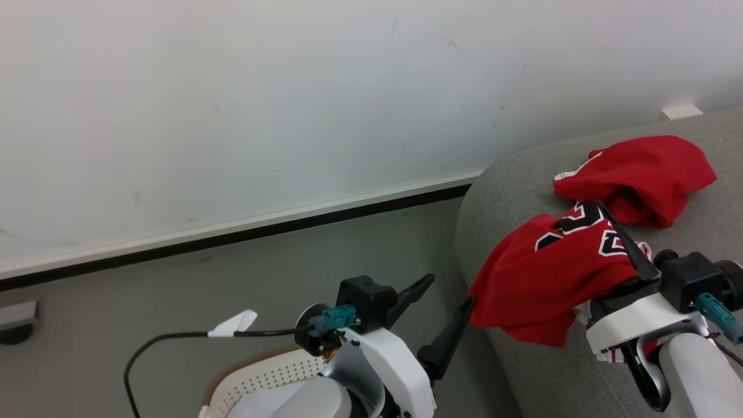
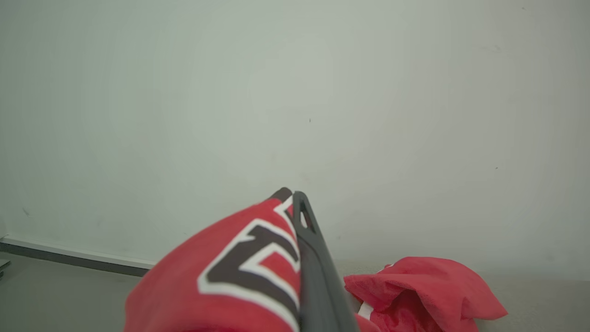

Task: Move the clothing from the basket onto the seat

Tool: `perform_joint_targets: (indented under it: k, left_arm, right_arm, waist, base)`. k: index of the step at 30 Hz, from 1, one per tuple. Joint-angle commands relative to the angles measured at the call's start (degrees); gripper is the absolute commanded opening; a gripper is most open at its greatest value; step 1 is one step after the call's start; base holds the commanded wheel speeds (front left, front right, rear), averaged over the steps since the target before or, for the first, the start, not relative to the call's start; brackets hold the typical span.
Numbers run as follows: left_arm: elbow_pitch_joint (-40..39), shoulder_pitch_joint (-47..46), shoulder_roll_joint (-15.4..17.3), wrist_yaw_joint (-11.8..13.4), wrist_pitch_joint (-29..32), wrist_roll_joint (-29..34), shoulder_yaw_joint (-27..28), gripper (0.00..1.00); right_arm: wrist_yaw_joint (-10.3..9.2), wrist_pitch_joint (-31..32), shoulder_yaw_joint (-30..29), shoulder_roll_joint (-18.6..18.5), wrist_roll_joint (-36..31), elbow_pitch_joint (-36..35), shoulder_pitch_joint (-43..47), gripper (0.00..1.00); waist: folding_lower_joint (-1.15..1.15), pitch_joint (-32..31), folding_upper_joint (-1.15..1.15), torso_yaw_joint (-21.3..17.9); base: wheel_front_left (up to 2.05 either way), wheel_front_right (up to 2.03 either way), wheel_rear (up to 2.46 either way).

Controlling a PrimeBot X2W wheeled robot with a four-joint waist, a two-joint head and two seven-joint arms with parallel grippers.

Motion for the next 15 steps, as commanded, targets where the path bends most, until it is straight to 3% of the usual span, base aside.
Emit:
perform_joint_targets:
  k: [1,8,15]
  left_arm:
    - [0.02,-0.68,0.19,-0.08,-0.01,-0.17,-0.09,1.0]
    - [-0.98,-3.08,0.38,-0.75,0.15,1.31,-1.09,1.0]
    - [-3.41,-8.38,0.8,-2.58,1.1,2.73,-2.13,1.0]
  right_arm:
    - [-0.15,0.0,-0.37,-0.43,0.18,-0.94,0.56,0.0]
    - [-0.15,0.0,-3.72,-1.17,-0.3,-3.75,-0.77,0.0]
    - [-0.15,0.26,-8.69,-5.07,-2.58,-3.21,-11.68,0.0]
  waist:
    - [0.0,1.0,0.0,-0.76]
    - [0.0,5.99,0.0,0.22]
    - [0.0,16.19,0.0,3.39]
  base:
    - [0.0,0.0,0.0]
    - [0.0,0.0,0.0]
    - [0.0,0.0,0.0]
